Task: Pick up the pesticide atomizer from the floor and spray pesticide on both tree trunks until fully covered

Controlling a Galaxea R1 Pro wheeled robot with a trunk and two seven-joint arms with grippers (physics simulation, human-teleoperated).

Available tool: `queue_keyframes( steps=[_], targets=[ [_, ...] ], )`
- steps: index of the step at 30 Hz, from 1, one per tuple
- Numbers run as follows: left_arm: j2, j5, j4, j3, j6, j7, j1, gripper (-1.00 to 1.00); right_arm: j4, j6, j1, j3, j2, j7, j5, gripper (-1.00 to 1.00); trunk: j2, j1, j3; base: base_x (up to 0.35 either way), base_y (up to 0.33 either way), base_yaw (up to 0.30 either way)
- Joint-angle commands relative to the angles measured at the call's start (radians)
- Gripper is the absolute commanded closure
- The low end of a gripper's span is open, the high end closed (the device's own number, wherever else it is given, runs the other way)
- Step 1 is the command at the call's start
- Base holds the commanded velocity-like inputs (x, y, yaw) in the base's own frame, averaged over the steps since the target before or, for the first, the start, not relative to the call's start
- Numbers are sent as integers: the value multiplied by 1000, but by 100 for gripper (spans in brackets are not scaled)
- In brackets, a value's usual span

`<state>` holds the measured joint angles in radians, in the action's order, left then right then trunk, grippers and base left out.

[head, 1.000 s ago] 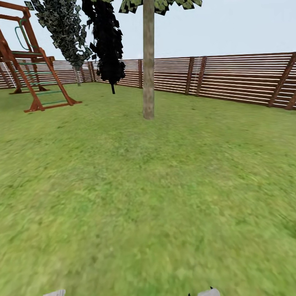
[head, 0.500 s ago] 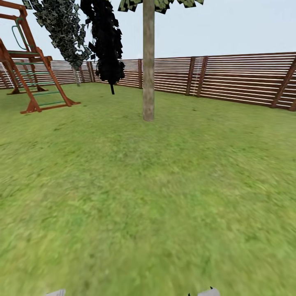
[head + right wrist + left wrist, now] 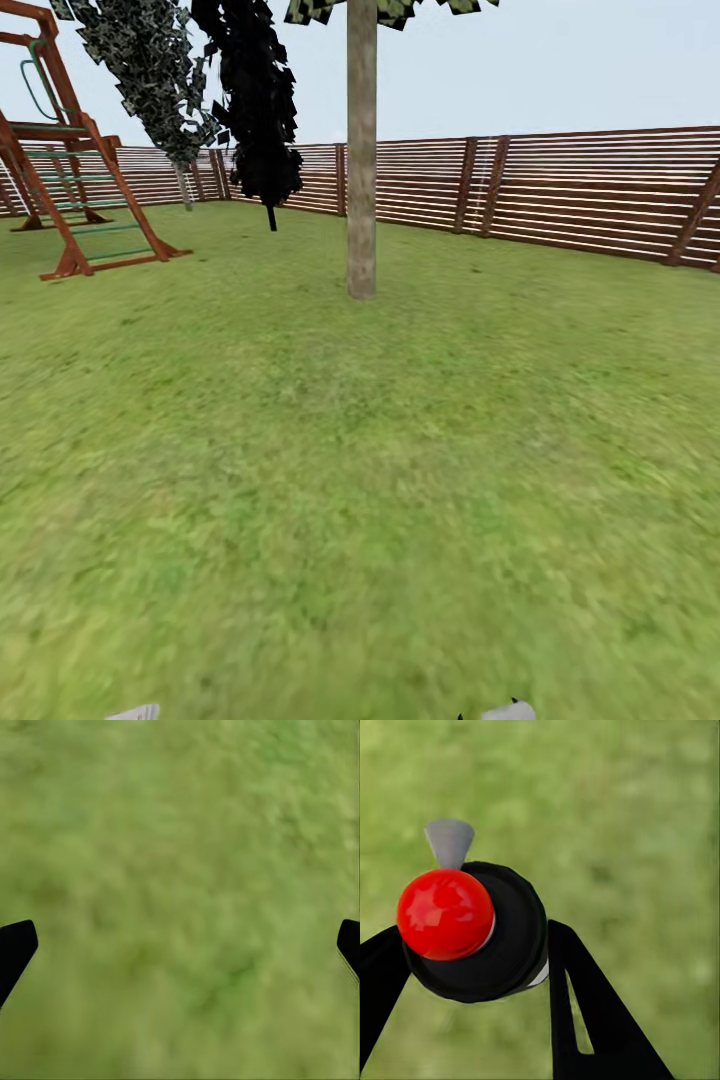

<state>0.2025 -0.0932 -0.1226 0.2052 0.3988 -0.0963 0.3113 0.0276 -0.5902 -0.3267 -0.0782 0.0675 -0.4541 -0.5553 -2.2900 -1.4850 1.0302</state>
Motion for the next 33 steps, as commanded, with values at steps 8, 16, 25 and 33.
queue_keyframes(
  steps=[8, 16, 25, 33],
  targets=[
    [0, 0, 0, 0, 0, 0, 0, 100, 0, 0, 0, 0, 0, 0, 0, -100, 0, 0, 0, 338, 0, 0],
    [0, 0, 0, 0, 0, 0, 0, 100, 0, 0, 0, 0, 0, 0, 0, -100, 0, 0, 0, 338, 0, 0],
    [0, 0, 0, 0, 0, 0, 0, 100, 0, 0, 0, 0, 0, 0, 0, -100, 0, 0, 0, 338, 0, 0],
    [0, 0, 0, 0, 0, 0, 0, 100, 0, 0, 0, 0, 0, 0, 0, -100, 0, 0, 0, 338, 0, 0]
  ],
)
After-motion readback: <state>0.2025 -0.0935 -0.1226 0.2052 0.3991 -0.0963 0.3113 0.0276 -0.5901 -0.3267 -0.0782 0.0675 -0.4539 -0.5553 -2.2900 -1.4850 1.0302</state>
